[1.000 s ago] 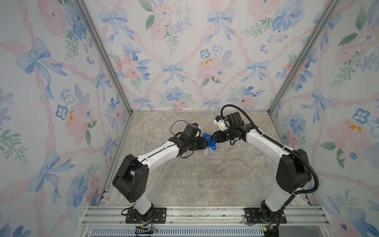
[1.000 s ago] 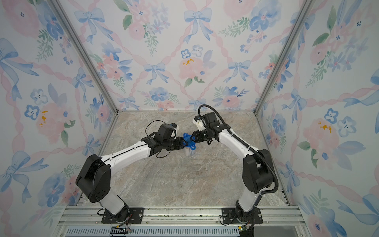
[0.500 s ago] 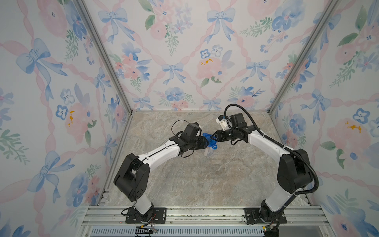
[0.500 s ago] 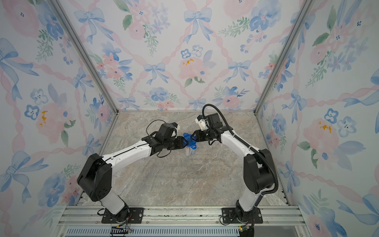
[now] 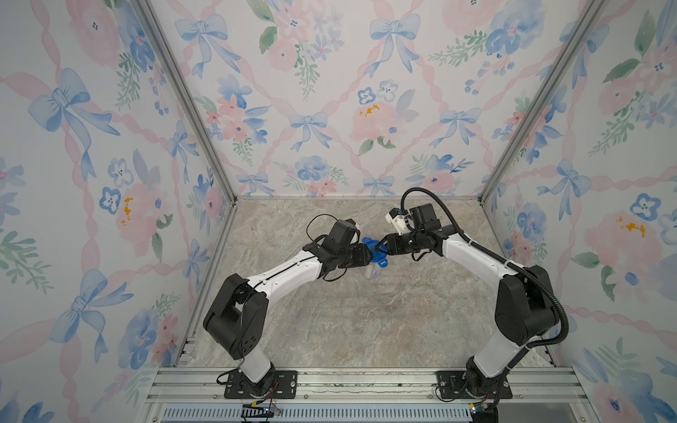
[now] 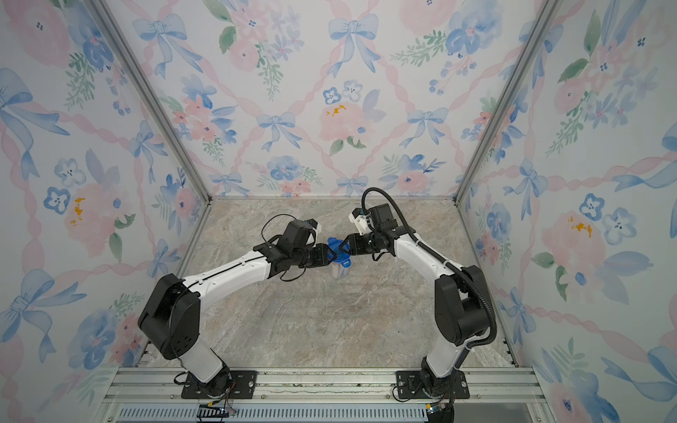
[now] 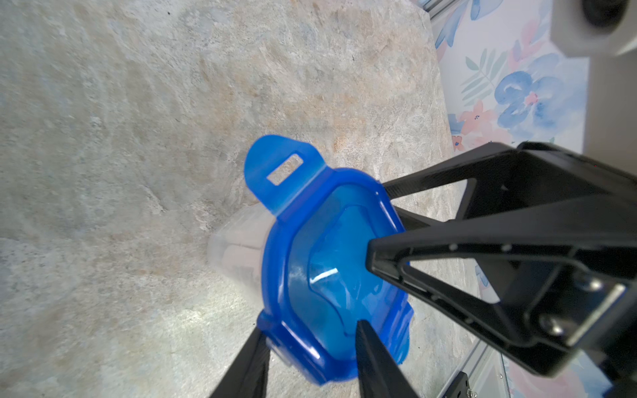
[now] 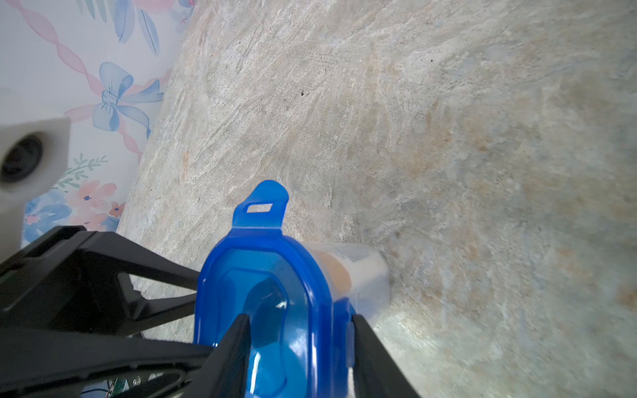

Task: Pack away toiletry kits
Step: Close the fastener on the container.

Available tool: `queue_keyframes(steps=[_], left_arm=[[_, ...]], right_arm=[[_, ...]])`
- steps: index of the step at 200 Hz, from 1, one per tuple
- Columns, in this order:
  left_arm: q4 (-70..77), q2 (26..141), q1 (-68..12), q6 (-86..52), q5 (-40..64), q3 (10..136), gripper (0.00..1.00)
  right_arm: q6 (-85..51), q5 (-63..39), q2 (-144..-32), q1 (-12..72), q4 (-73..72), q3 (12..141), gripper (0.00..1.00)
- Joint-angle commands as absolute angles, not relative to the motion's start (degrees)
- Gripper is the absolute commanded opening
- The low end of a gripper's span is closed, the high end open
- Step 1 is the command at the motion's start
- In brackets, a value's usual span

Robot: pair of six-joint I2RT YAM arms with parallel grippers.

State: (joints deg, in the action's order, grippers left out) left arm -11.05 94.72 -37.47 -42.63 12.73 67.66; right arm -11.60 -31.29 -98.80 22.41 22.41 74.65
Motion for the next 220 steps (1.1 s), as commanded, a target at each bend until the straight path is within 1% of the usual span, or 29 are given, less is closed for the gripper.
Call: queue_keyframes(steps=[1, 12, 22, 27, 42, 53, 62, 94, 116, 132, 145, 157, 167, 175, 182, 191, 195, 220], left_arm=[[-11.4, 96.4, -37.7, -41.5, 12.3, 66.8, 0.42], [-11.4, 96.5, -37.5, -41.2, 12.1, 66.8, 0.41], [-11.4, 96.2, -37.1, -40.9, 12.2, 66.6, 0.42], [-11.4, 96.0, -37.0, -40.9, 12.4, 66.6, 0.44], [-11.4, 95.3, -36.6, -40.7, 12.9, 66.7, 0.55], [-11.3, 95.0, -36.4, -40.4, 13.6, 66.8, 0.68], [-11.4, 94.5, -36.3, -40.1, 13.9, 67.0, 0.75], [-11.4, 92.6, -35.1, -39.5, 15.2, 66.4, 0.85], [-11.5, 89.7, -33.1, -38.3, 15.9, 65.8, 0.85], [-11.5, 88.5, -29.8, -36.7, 16.5, 66.7, 0.8], [-11.7, 91.0, -27.4, -34.2, 17.8, 69.6, 0.72], [-12.1, 95.3, -26.5, -32.2, 19.2, 73.4, 0.6], [-12.6, 99.2, -26.6, -30.8, 21.1, 77.3, 0.56], [-12.6, 101.9, -27.0, -29.9, 23.2, 80.2, 0.57], [-12.6, 103.8, -27.6, -28.6, 25.1, 82.7, 0.63], [-13.6, 105.6, -28.2, -27.0, 26.1, 85.4, 0.71], [-14.2, 106.2, -28.5, -26.1, 26.2, 86.5, 0.74], [-19.8, 109.7, -31.0, -19.3, 24.6, 92.3, 0.76]], right_arm=[[-10.8, -33.0, -99.3, 23.5, 27.6, 73.4, 0.46], [-10.5, -31.7, -98.7, 23.1, 28.1, 73.1, 0.47], [-10.0, -29.7, -97.6, 22.6, 28.6, 72.5, 0.54], [-9.9, -28.6, -97.0, 22.3, 28.8, 72.1, 0.56], [-9.6, -27.0, -95.1, 21.1, 28.8, 71.5, 0.62], [-9.5, -26.8, -93.5, 20.3, 28.5, 71.6, 0.67], [-9.0, -26.9, -92.8, 20.0, 28.6, 72.3, 0.7], [-7.8, -27.7, -91.2, 20.3, 28.5, 74.1, 0.82], [-6.3, -24.3, -88.5, 22.0, 31.2, 73.4, 0.86], [-5.2, -19.1, -84.7, 24.3, 34.4, 70.9, 0.84], [-5.3, -16.6, -81.8, 25.5, 35.4, 67.8, 0.84], [-5.7, -16.6, -80.4, 25.8, 35.0, 65.4, 0.83], [-5.6, -17.1, -80.3, 26.0, 34.5, 64.4, 0.8], [-5.5, -17.5, -80.3, 26.2, 33.7, 64.1, 0.76], [-5.3, -17.6, -80.4, 26.5, 33.0, 64.1, 0.74], [-4.9, -17.5, -80.7, 26.6, 32.4, 64.3, 0.73], [-4.7, -17.5, -81.1, 26.7, 32.3, 64.5, 0.72], [-3.2, -17.3, -84.6, 26.6, 32.1, 66.1, 0.72]])
